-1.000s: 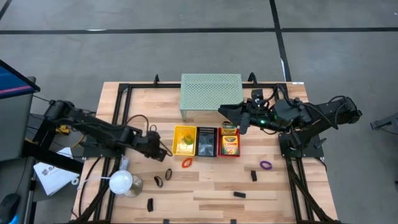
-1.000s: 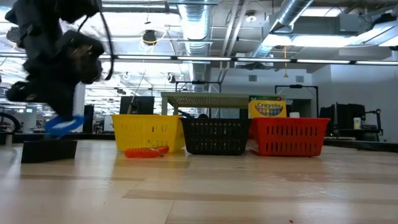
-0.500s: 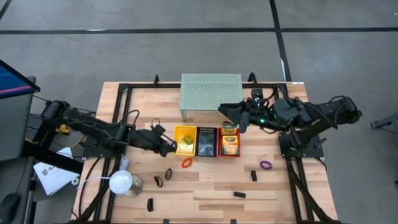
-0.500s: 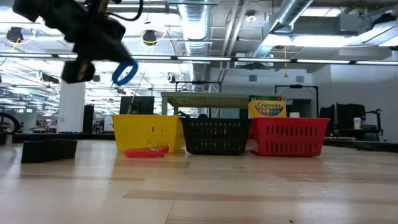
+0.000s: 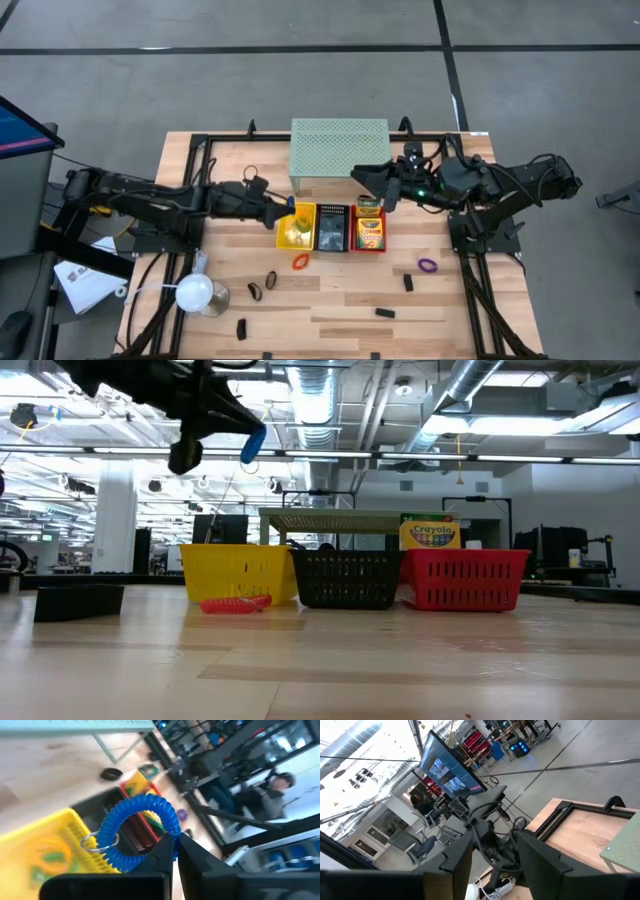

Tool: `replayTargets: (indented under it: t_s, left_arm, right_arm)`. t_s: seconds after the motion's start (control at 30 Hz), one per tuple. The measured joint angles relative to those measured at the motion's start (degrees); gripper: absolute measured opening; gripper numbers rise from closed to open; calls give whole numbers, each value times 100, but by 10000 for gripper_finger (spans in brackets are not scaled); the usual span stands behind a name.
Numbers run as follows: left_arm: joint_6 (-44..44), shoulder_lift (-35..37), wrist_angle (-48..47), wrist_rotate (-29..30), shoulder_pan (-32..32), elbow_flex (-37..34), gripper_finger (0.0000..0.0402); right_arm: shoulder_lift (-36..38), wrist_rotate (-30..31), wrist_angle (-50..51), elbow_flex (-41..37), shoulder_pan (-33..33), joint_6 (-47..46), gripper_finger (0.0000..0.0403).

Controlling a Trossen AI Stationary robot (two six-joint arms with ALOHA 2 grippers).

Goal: Pick & Place Office Desk Supplies
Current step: Put the blue spring keychain into the yellow bin

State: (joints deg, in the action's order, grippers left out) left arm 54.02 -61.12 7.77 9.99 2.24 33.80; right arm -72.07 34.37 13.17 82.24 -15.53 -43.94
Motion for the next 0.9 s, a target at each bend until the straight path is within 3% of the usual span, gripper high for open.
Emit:
replayTargets:
  t_s: [0.3,0.67,0.9]
  left_arm:
    - [-1042,-224,-1569,-194,-534,666,2]
    - [-1811,-1717,-2573,-759,-511,1487,2]
    - [-1940,-2250,-2896,-887,-511,1532,3]
  right_arm:
    - [0,0,-2,0,44,-2,154]
    - [0,0,2,-1,61,-2,154]
    - [0,0,8,1,57,-5,154]
